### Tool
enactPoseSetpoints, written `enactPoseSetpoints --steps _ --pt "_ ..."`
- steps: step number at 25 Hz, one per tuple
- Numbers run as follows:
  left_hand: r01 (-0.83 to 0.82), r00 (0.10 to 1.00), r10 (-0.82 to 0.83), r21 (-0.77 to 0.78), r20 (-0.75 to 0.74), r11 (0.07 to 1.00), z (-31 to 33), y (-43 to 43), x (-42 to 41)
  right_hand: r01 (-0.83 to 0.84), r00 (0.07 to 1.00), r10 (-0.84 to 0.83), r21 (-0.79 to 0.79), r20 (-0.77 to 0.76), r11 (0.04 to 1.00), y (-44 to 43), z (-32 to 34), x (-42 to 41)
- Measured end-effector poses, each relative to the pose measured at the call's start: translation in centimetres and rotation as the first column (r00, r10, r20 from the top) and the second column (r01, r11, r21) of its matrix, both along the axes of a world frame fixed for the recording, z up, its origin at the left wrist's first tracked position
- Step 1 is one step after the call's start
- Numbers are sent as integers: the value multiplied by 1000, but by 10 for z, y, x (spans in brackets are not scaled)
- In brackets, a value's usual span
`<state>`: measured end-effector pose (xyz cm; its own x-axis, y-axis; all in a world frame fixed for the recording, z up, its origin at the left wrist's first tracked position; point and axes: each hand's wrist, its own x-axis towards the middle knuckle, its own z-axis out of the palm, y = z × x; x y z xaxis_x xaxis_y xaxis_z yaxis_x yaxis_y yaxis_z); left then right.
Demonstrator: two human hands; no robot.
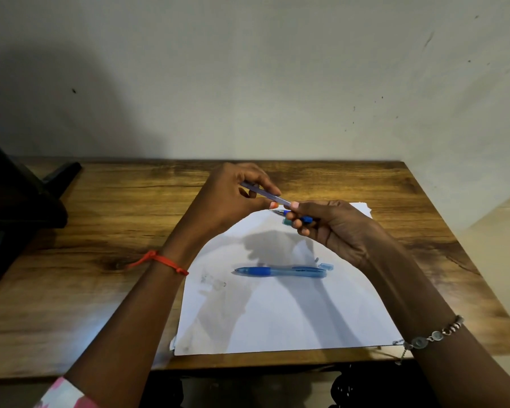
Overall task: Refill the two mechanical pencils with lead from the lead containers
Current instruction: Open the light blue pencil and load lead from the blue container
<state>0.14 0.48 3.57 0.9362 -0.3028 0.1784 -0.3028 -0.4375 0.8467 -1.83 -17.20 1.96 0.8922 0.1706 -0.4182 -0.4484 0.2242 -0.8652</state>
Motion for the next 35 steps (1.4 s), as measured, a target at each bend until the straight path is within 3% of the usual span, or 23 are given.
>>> enactPoseSetpoints --steps 12,19,23,35 --pt "-20 999 18 -44 -29 999 -7 1 4 116 982 -52 -369 180 922 0 2 0" --pt "-78 989 67 -84 -136 993 -7 2 3 152 926 44 -477 375 866 2 6 -1" --pt "-102 982 81 -121 -169 987 -6 3 3 184 851 178 -598 494 780 3 7 -3" --pt "-84 979 49 -170 -200 982 -7 4 4 280 741 260 -637 619 719 -3 3 -2"
